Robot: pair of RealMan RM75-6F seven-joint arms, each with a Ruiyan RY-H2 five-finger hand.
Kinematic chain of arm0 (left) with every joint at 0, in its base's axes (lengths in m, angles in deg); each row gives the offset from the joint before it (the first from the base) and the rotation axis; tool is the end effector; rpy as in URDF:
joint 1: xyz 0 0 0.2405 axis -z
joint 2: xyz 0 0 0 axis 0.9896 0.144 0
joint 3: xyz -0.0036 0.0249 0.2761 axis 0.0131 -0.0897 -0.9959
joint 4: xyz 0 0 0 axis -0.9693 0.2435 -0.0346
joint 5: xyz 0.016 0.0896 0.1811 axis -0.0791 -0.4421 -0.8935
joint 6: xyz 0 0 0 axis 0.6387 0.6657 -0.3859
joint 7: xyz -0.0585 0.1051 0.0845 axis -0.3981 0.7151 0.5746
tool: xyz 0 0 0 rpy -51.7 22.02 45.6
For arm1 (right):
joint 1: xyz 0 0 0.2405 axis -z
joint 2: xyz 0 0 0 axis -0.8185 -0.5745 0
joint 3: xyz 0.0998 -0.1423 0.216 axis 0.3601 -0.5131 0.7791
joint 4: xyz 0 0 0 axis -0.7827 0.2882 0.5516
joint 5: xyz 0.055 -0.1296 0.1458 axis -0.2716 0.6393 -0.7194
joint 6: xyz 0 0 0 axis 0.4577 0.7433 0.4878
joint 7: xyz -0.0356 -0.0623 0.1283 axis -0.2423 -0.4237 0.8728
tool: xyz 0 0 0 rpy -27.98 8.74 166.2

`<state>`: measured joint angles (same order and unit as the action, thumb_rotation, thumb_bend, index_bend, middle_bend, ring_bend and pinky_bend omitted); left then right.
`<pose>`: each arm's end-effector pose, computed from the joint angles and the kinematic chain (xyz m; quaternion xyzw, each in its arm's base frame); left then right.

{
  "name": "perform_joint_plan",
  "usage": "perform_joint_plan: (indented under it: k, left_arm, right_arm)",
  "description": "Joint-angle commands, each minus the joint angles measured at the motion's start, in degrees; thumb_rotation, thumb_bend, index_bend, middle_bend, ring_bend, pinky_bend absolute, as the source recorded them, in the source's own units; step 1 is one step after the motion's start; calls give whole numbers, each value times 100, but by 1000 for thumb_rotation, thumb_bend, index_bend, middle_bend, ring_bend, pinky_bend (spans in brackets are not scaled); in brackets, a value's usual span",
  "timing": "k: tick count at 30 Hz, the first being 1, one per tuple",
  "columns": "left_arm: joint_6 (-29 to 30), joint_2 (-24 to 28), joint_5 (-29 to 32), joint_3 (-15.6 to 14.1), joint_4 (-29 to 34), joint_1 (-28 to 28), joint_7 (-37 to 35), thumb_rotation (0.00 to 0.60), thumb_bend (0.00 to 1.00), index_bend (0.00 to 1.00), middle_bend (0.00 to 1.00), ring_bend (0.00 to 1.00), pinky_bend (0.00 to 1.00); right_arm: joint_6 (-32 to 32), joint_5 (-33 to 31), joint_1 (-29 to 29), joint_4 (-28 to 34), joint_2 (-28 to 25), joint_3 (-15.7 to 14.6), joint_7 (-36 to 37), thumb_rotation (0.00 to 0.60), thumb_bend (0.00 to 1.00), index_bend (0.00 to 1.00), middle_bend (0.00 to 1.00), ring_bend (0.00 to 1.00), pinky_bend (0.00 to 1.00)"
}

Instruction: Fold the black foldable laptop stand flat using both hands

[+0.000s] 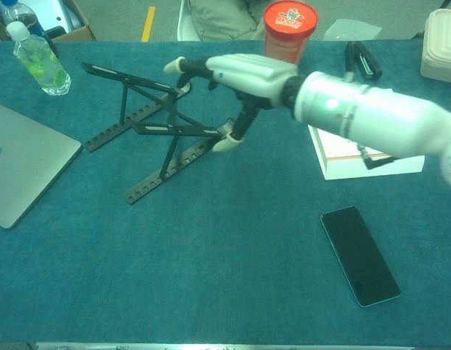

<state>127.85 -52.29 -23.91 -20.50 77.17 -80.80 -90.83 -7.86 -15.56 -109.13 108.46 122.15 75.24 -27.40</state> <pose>-0.3143 0.1586 0.2124 -0.5684 -0.3844 -0.4083 0.6020 -0.0428 -0.3352 -0.0117 0.8030 -0.3906 0.4088 0.1884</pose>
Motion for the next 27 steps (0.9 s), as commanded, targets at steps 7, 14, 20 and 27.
perform_joint_plan:
  k: [7,14,20,27]
  left_arm:
    - [-31,-7,72,5,-108,-24,-93,600,237,100,55,0,33]
    - [-60,-18,107,24,-180,-19,-167,600,237,100,55,0,33]
    - [-50,-14,145,22,-231,-52,-216,600,237,100,55,0,33]
    - [-47,-39,121,20,-234,-57,-221,600,237,100,55,0,33]
  right_arm:
    - [161,-835,-689,-679,809,107,-644,600,0,11,183,41,211]
    - [277,-1266,-1032,-966,1180,124,-801,600,0,11,183,42,211]
    - [347,-1225,-1079,-729,1048,-62,-854,600,0,11,187,42,211]
    - [311,-913,-930,-212,676,-284,-742,600,0,15,192,42,211]
